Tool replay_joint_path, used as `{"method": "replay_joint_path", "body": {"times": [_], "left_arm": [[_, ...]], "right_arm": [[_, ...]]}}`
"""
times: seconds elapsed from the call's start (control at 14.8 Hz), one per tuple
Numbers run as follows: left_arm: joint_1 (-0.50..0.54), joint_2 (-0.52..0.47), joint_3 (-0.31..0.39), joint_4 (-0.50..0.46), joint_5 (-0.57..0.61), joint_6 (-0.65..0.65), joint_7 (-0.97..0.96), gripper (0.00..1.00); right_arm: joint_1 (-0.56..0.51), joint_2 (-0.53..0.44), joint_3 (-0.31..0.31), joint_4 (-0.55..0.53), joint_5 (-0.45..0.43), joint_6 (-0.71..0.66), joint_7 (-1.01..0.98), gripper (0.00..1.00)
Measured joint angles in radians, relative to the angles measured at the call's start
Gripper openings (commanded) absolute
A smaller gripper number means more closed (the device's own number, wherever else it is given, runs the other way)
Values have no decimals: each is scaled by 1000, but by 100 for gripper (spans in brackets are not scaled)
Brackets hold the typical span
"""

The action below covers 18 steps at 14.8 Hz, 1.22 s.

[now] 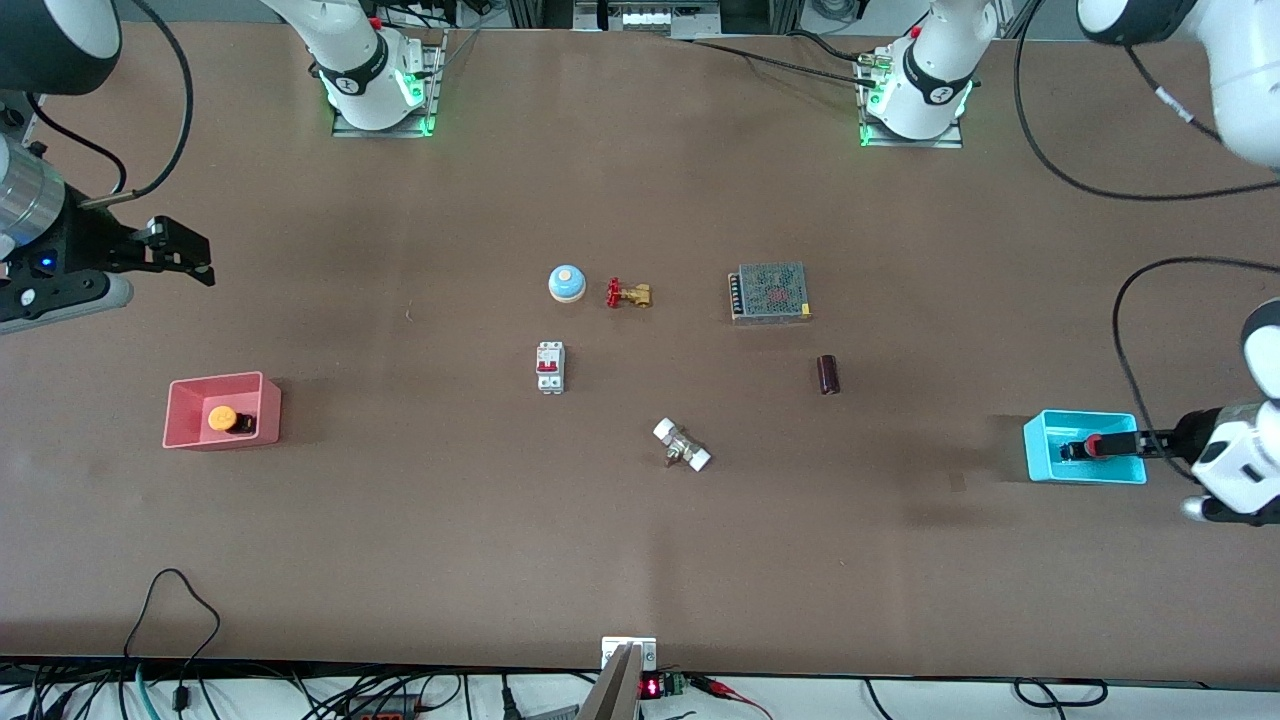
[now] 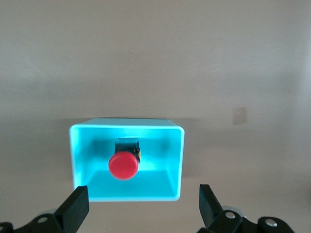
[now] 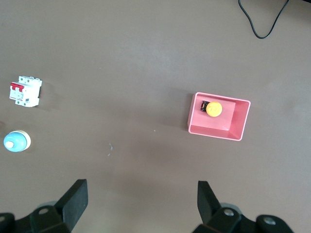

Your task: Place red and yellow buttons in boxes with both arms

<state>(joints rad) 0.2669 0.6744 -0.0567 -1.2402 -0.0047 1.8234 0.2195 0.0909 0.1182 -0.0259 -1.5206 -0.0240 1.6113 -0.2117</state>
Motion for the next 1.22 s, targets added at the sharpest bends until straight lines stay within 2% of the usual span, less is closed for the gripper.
{"method": "replay_joint_path", "body": {"times": [0.2, 0.41, 0.61, 0.88, 1.22], "left_arm": [[-31, -158, -4, -87, -1, -8, -21, 100], [-143, -313, 12, -154, -2, -55, -166, 100], [-221, -420, 32, -182, -1, -92, -225, 100], [-227, -511, 34, -201, -1, -200, -252, 100], [-227, -538, 34, -208, -1, -253, -260, 100]], "right_arm": [[2, -1, -4, -1, -1, -44, 8, 100], [-1, -1, -13, -1, -1, -66, 8, 100], [-1, -1, -13, -1, -1, -67, 16, 100], [-1, -1, -14, -1, -1, -68, 55, 100], [2, -1, -11, -1, -1, -68, 134, 100]]}}
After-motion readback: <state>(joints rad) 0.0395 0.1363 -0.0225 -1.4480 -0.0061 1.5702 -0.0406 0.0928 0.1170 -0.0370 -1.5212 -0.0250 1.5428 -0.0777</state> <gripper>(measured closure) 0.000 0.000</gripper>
